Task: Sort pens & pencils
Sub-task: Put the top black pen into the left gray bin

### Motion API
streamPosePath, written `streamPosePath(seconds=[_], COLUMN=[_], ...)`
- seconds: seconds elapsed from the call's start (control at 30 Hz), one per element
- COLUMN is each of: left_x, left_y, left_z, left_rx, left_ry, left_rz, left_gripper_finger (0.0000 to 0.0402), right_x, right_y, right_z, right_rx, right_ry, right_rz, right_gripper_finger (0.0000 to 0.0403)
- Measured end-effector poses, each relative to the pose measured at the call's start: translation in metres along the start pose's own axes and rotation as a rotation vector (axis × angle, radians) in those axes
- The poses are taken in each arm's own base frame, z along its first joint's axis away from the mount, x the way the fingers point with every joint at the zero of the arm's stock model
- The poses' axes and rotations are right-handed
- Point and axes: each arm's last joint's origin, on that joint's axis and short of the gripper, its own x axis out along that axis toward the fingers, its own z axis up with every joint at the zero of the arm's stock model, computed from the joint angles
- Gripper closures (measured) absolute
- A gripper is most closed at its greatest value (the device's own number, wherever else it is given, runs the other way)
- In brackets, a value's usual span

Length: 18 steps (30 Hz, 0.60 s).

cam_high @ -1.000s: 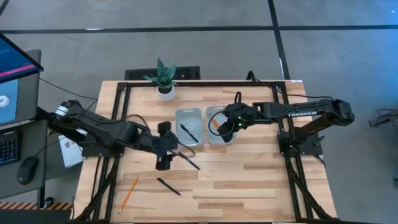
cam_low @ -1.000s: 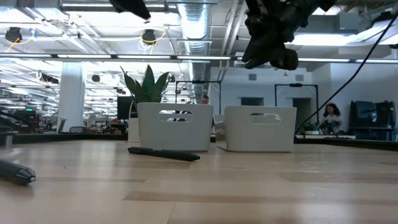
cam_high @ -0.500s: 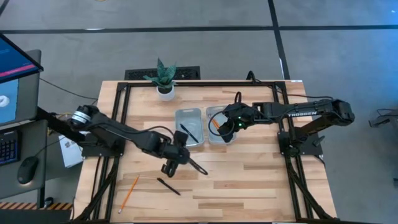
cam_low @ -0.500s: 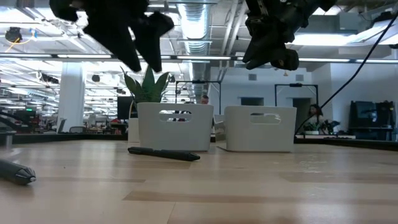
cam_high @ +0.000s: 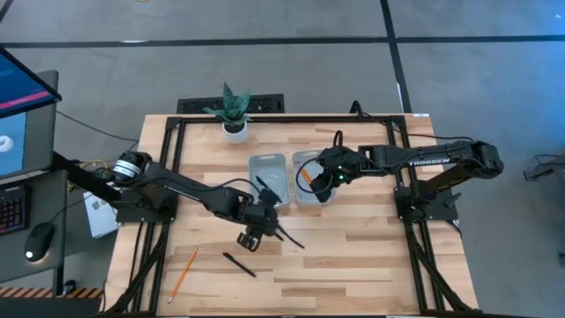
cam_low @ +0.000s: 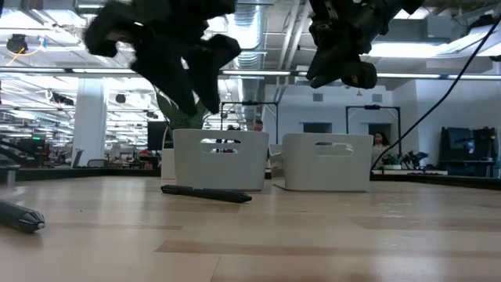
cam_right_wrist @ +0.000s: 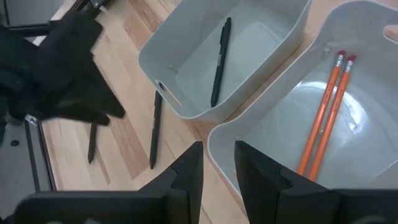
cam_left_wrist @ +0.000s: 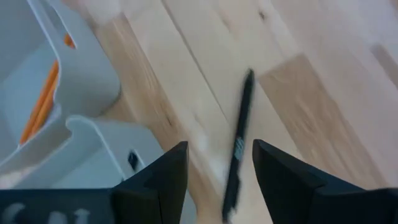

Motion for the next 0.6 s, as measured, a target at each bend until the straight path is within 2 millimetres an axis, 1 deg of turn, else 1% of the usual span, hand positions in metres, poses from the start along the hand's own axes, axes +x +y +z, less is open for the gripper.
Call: streamPosePath(seconds=[0.17,0.37,0.47,0.6], left_x=[0.017,0.017,0.017,0.017], left_y=[0.002,0.003,0.004,0.004], left_z=[-0.003,-0.002,-0.002,-0.002], left_rx=[-0.01,-0.008,-0.049,-0.046], left_ry=[0.037,0.027,0.018,0.019], left_rz=[-0.027,-0.024,-0.019,-0.012], left_gripper_finger=[0.0242,0.0245,0.0245,0.0245], right_x=[0.0,0.0,0.0,0.0], right_y=[-0.001,-0.002,-0.003,-0.003], right_z=[-0.002,-0.003,-0.004,-0.004], right_rx=[0.001,0.001,0.002,0.002], right_ry=[0.017,0.025,0.036,0.041], right_rz=[-0.013,-0.019,-0.027,-0.031], right_gripper_finger=[0.029,0.029,0.029,0.029])
